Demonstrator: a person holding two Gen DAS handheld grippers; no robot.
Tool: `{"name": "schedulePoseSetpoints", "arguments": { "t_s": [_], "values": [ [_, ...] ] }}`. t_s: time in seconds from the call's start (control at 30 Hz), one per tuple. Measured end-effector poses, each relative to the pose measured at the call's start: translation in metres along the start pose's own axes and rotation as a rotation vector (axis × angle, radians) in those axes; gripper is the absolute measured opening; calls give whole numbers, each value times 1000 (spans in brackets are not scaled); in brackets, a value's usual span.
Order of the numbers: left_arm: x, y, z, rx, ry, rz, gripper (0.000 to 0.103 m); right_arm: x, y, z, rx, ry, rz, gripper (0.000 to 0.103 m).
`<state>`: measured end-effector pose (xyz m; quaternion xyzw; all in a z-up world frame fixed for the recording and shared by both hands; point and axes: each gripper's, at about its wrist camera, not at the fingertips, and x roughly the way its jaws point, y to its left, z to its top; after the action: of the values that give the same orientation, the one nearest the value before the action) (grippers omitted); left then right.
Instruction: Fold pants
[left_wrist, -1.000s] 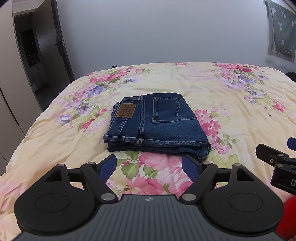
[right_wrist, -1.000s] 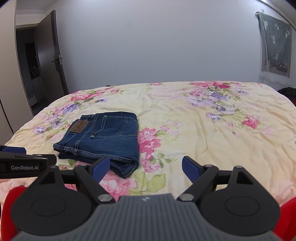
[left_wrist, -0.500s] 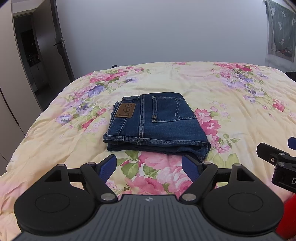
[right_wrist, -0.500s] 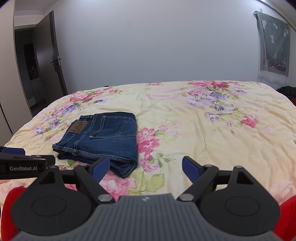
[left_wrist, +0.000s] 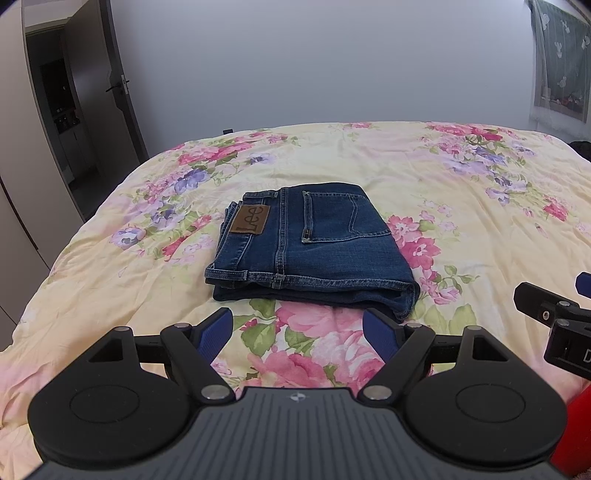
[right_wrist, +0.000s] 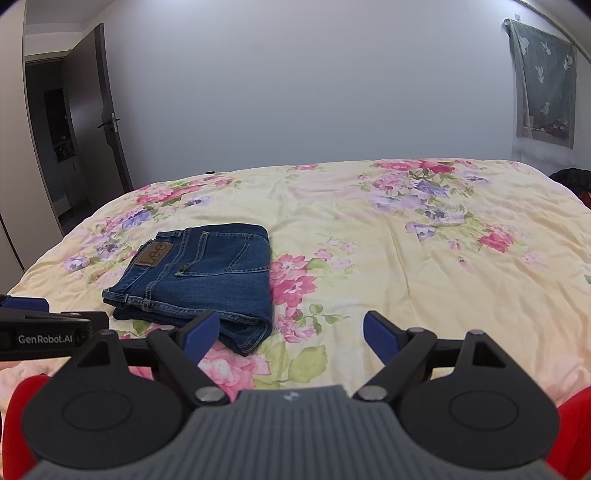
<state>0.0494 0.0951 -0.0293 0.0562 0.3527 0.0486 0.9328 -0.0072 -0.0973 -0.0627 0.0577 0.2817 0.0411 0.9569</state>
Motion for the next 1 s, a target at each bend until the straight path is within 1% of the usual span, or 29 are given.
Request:
{"name": "schedulePoseSetpoints", "arguments": {
  "t_s": [0.57, 1.0],
  "values": [
    [0, -1, -1, 7, 3, -5, 94, 1, 0, -2, 8, 10, 1, 82],
    [-2, -3, 0, 28, -12, -3, 93, 0, 0, -1, 11, 13, 11, 82]
  ]
}}
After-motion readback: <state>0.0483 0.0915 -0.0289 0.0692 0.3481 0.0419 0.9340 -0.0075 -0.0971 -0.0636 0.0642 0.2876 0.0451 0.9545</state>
